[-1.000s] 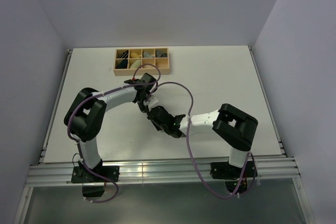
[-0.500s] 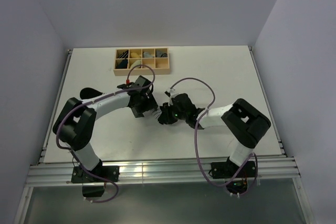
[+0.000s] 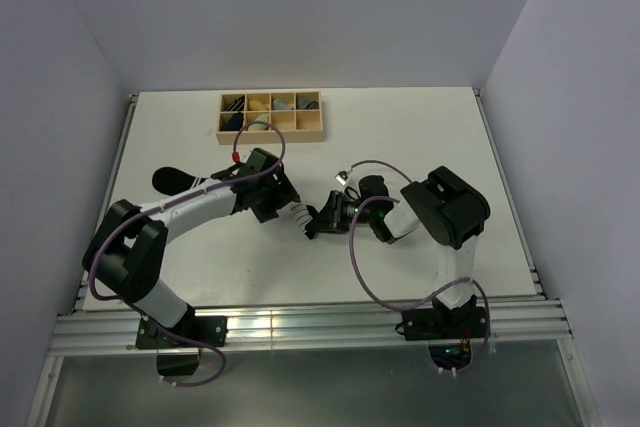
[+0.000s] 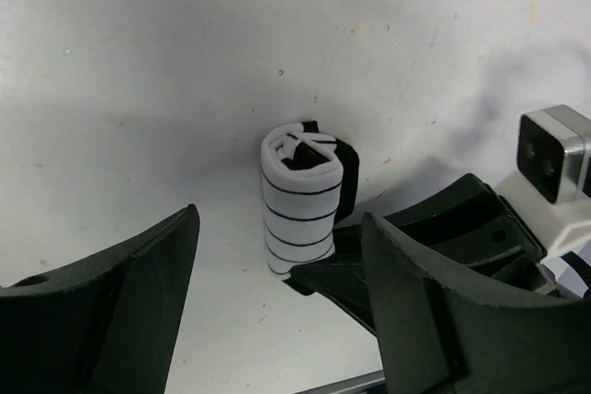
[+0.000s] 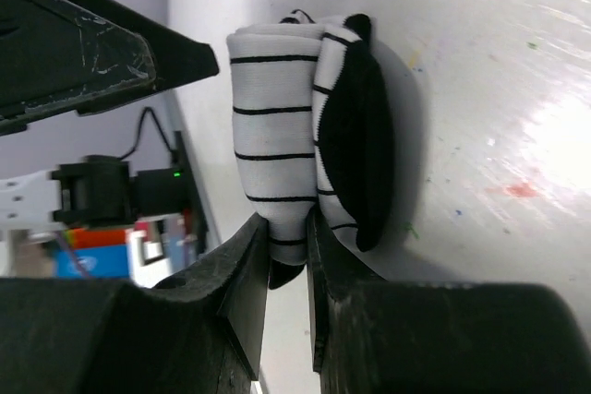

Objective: Roll the socks
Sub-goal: Roll the sock at the center of the board.

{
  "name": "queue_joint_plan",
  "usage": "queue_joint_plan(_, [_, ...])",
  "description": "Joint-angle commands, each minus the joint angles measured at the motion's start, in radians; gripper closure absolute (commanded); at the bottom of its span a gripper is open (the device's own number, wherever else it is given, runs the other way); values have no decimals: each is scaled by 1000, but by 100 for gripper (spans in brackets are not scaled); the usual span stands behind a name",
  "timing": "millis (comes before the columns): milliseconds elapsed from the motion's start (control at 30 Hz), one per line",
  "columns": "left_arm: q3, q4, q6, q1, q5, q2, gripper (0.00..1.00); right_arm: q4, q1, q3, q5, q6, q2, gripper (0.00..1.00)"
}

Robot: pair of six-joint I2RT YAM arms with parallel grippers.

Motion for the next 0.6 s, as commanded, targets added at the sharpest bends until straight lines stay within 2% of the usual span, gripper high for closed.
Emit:
queue_joint_plan(0, [-12,90,-7,0,30,26,25,57,-24,-9,-81,93,59,100])
queue_joint_plan(133, [-9,130,4,0,36,54,26,-24,-28,14,-81,61,75,100])
queue_joint_plan(400, [16,118,24,-2,67,137,34,-42,-35,31,-86,70,99,100])
queue_joint_plan(500, [16,116,31,-3,62,153,42,-67,-38,37,-80,53,99,100])
queue_joint_plan(567, [19,113,33,-3,61,166,51,-90,-38,37,-71,42,87,100])
